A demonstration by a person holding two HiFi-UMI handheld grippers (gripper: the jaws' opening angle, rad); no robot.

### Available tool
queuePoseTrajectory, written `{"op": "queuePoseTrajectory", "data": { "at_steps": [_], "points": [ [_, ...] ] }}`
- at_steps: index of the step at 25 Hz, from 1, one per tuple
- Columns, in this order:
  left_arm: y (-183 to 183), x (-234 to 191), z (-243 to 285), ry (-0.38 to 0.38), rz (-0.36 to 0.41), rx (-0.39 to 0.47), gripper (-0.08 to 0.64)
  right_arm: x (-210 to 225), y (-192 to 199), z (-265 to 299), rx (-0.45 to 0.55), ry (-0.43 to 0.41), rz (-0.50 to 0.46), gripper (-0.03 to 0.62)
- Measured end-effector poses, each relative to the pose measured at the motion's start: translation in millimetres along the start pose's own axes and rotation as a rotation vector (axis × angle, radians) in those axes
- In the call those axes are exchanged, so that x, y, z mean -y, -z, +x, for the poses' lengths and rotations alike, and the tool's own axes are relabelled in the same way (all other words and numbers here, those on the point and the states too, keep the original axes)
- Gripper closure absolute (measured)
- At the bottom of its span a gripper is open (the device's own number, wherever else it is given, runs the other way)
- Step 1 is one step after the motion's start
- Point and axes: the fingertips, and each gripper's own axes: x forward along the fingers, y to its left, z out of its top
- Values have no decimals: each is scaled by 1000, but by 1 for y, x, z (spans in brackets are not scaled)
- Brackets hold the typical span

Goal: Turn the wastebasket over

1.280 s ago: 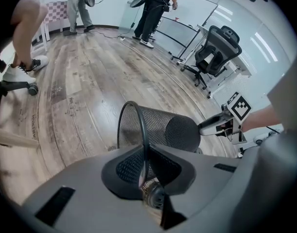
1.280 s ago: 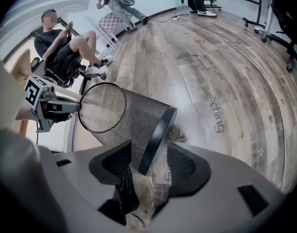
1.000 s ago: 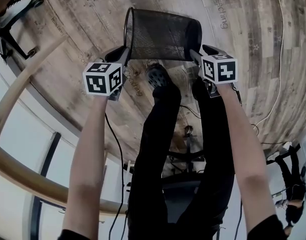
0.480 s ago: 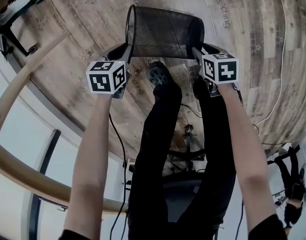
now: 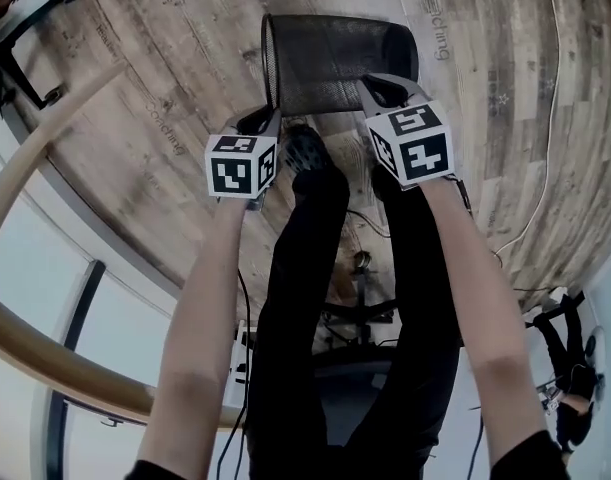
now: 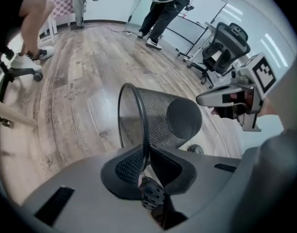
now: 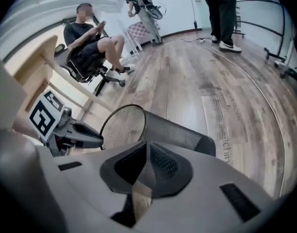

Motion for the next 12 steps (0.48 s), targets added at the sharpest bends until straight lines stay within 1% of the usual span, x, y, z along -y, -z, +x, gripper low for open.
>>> {"op": "queuePoseTrajectory", "data": {
  "at_steps": [2,4,5,6,9,11,12],
  "points": [
    [3,-2,5,-46,-30,-6,503,9,-1,-2,11,21,30,556],
    [8,-5,7,-53,-36,-23,500,31,10,-7,-4,60,71,551],
    [9,-6,6,-48,-23,-32,500,43,17,-10,-14,85,84,525],
    [9,-7,6,-42,-7,-39,500,55,24,-13,-23,108,96,453],
    [5,-7,4,-42,21,-37,503,84,46,-22,-41,155,157,409],
    [3,-7,4,-46,24,-33,502,94,60,-24,-43,157,223,382],
    [3,-7,4,-46,24,-34,502,96,66,-23,-41,141,259,363]
  ]
}}
